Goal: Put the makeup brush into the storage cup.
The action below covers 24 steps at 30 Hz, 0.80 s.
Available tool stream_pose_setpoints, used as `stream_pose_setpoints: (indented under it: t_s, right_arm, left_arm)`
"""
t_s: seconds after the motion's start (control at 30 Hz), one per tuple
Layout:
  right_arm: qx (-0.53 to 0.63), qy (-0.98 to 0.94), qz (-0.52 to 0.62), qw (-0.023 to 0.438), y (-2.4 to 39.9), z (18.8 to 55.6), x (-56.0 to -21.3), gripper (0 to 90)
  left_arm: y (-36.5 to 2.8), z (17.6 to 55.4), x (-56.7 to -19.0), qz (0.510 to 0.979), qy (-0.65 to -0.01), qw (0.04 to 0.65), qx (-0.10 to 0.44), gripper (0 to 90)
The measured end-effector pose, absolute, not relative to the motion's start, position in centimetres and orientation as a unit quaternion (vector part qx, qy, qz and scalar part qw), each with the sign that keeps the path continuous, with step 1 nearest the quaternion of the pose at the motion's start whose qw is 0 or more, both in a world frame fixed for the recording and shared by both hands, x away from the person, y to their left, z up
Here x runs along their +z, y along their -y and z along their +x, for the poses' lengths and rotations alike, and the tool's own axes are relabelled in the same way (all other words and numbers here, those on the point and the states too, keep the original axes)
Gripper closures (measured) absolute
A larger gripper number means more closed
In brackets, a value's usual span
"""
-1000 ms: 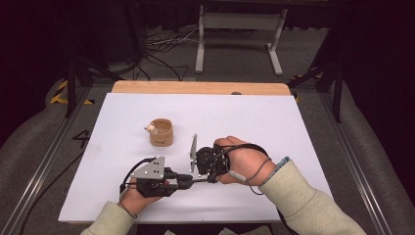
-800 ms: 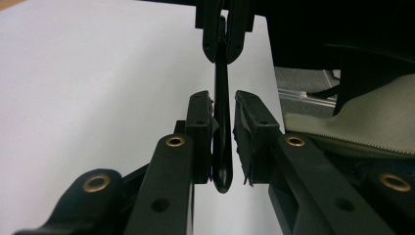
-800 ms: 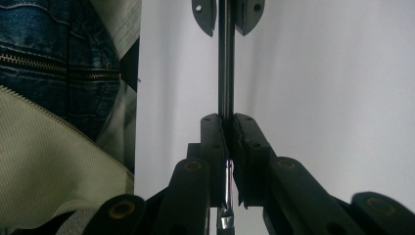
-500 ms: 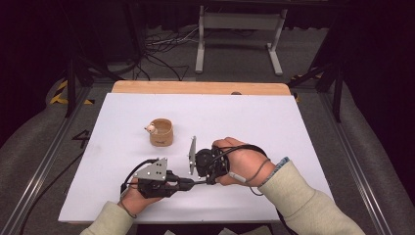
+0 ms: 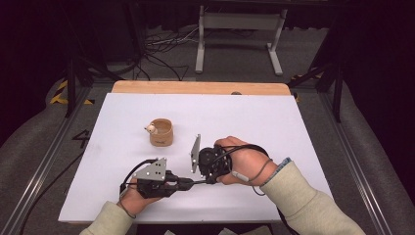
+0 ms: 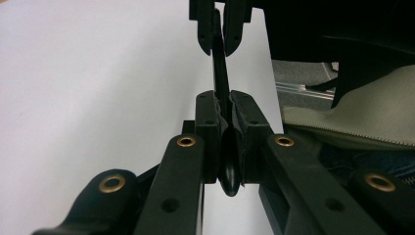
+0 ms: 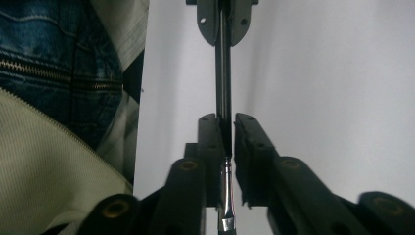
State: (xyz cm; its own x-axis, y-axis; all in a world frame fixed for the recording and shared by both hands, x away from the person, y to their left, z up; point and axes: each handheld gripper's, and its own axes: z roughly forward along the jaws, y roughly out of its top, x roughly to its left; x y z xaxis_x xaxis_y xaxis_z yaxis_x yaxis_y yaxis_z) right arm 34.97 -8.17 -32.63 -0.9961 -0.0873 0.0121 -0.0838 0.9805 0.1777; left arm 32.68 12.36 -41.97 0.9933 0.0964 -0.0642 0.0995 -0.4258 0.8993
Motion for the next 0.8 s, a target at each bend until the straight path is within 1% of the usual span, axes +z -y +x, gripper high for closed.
stream_pose_setpoints:
  t_s: [0.03,0.1,0.13,0.2,0.4,0.47,0.6,0.8]
  right_arm:
    - [-0.089,0.995,0.043,0.010,8.2,35.0,-32.6,79.8]
    - [-0.141,0.990,0.032,0.006,9.0,34.9,-32.0,71.6]
    - [-0.141,0.990,0.032,0.006,9.0,34.9,-32.0,71.6]
    - [-0.179,0.984,0.025,0.008,9.8,34.9,-31.8,66.1]
    - [-0.260,0.966,-0.004,-0.009,12.3,34.8,-31.4,57.9]
    - [-0.285,0.958,-0.014,-0.010,13.0,34.8,-31.4,56.2]
    - [-0.345,0.938,-0.027,-0.001,14.7,34.8,-31.9,56.3]
    - [-0.380,0.924,-0.047,-0.001,16.4,34.7,-33.1,54.9]
  left_arm:
    - [-12.4,32.7,-42.0,0.844,-0.058,0.533,-0.001,83.2]
    - [-12.4,32.6,-41.9,0.845,-0.056,0.533,0.000,83.2]
    - [-12.4,32.5,-41.8,0.844,-0.057,0.533,0.001,83.2]
    - [-12.5,32.5,-41.7,0.843,-0.055,0.535,0.003,83.2]
    - [-13.0,32.5,-41.7,0.837,-0.062,0.543,0.000,83.2]
    - [-13.1,32.6,-41.7,0.836,-0.062,0.546,0.002,83.2]
    - [-13.2,32.6,-41.7,0.835,-0.060,0.547,0.005,83.2]
    - [-13.4,32.6,-41.9,0.830,-0.058,0.555,0.004,83.2]
